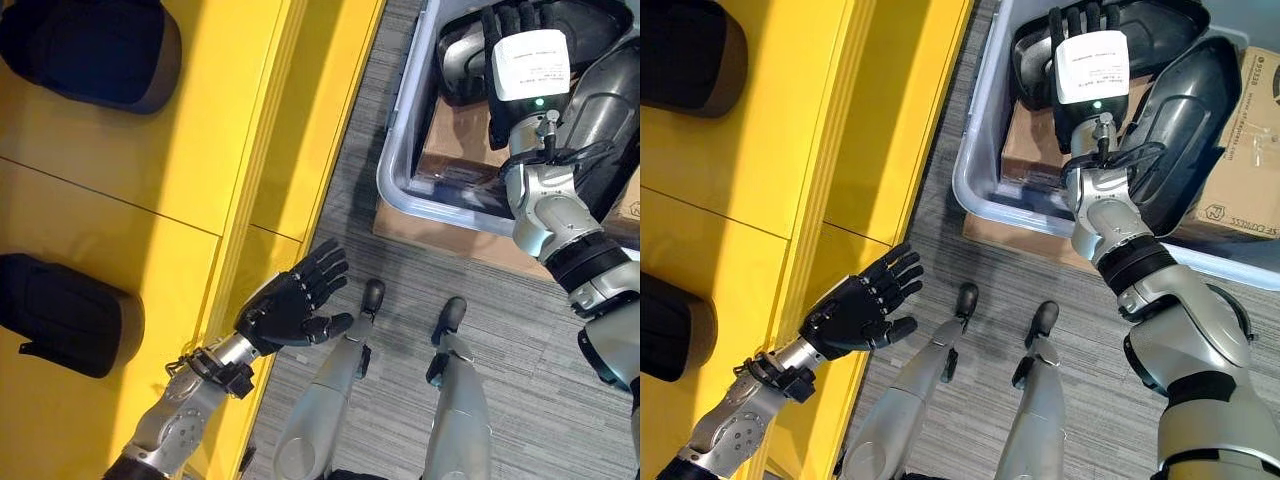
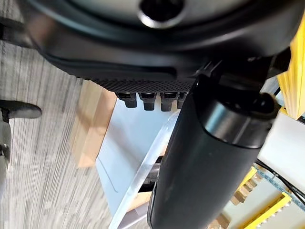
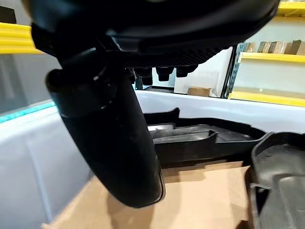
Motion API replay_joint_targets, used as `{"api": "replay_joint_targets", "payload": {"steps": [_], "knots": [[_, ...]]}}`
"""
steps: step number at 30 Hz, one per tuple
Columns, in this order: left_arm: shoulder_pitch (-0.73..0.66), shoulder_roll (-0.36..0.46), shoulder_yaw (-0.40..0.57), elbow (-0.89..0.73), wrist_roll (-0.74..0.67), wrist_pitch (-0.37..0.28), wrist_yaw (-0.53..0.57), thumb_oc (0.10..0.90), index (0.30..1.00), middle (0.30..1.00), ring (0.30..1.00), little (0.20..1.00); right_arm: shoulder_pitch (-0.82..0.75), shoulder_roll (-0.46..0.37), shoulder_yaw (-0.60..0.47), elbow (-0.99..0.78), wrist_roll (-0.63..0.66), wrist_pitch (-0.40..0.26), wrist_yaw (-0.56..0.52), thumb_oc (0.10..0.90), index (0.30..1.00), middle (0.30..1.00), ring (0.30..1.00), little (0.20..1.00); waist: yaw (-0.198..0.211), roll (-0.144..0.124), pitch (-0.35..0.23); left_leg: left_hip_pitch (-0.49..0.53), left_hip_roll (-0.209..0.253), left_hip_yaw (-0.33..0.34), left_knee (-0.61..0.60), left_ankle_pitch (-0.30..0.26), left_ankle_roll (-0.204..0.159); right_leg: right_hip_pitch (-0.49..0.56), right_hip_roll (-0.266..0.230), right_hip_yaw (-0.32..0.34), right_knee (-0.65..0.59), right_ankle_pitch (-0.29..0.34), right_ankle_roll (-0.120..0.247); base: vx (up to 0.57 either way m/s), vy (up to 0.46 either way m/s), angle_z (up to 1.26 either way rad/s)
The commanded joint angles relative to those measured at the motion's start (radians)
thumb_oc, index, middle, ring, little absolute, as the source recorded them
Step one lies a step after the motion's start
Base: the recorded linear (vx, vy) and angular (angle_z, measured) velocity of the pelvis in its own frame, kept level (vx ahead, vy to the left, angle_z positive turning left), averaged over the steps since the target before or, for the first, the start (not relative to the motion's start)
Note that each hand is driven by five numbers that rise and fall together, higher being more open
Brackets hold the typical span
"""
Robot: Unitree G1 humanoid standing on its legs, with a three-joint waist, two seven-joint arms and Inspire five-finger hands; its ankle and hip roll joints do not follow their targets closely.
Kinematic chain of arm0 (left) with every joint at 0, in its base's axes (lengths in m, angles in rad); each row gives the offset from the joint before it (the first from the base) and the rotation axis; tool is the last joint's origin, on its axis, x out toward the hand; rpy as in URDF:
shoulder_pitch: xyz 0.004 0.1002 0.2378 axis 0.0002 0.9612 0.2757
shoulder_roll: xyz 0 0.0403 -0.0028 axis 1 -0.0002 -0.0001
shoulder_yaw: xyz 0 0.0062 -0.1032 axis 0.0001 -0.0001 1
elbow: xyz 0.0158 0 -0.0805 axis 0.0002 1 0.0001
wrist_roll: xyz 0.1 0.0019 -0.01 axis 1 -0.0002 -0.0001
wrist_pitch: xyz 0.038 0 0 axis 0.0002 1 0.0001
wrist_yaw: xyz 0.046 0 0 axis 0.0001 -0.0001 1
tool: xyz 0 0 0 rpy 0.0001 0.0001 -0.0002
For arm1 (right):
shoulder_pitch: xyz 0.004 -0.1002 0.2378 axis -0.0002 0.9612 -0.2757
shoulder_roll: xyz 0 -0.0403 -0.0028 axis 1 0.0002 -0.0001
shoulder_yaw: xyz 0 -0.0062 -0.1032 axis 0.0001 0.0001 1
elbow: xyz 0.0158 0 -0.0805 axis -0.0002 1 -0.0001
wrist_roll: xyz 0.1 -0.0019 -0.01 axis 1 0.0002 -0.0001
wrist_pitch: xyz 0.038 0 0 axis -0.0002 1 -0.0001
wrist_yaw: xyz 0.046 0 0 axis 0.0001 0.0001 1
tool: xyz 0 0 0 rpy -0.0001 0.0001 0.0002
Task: Move parts from the plastic box to the shelf.
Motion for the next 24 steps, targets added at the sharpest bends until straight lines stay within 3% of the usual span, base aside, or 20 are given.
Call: {"api": "replay_joint_targets", "payload": {"steps": [1, 8, 17, 24], "knots": [[0.009, -0.044, -0.007, -0.131, -0.047, -0.032, -0.068, 0.900, 1.000, 1.000, 1.000, 1.000, -0.164, -0.090, 0.047, -0.052, -0.124, 0.012, -0.031, 0.900, 1.000, 1.000, 1.000, 1.000, 0.000, 0.042, -0.012, 0.063, 0.188, -0.002, 0.063, -0.200, -0.067, -0.018, -0.044, 0.051, -0.043, -0.009, 0.021, 0.06, -0.007, 0.00], [0.025, -0.053, 0.011, -0.144, -0.054, -0.003, -0.056, 0.900, 1.000, 1.000, 1.000, 1.000, -0.181, -0.114, 0.059, -0.054, -0.107, 0.006, -0.004, 0.900, 1.000, 1.000, 1.000, 1.000, 0.003, 0.037, -0.012, 0.085, 0.209, 0.003, 0.049, -0.187, -0.072, -0.016, -0.025, 0.051, 0.018, -0.056, 0.005, 0.09, -0.015, 0.01], [0.048, -0.059, 0.031, -0.151, -0.045, 0.025, -0.043, 0.900, 1.000, 1.000, 1.000, 1.000, -0.227, -0.154, 0.101, -0.022, -0.072, -0.032, 0.168, 0.900, 1.000, 1.000, 1.000, 1.000, 0.017, 0.028, -0.012, 0.035, 0.217, -0.024, 0.103, -0.184, -0.076, -0.054, 0.004, 0.054, 0.141, -0.133, -0.032, 0.08, -0.050, 0.04], [0.060, -0.048, 0.036, -0.163, -0.039, 0.031, -0.029, 0.900, 1.000, 1.000, 1.000, 1.000, -0.288, -0.179, 0.163, -0.009, -0.043, -0.058, 0.261, 0.900, 1.000, 1.000, 1.000, 1.000, 0.023, 0.016, -0.012, -0.029, 0.220, -0.033, 0.148, -0.187, -0.075, -0.099, 0.020, 0.049, 0.191, -0.158, -0.051, 0.05, -0.043, 0.08]]}}
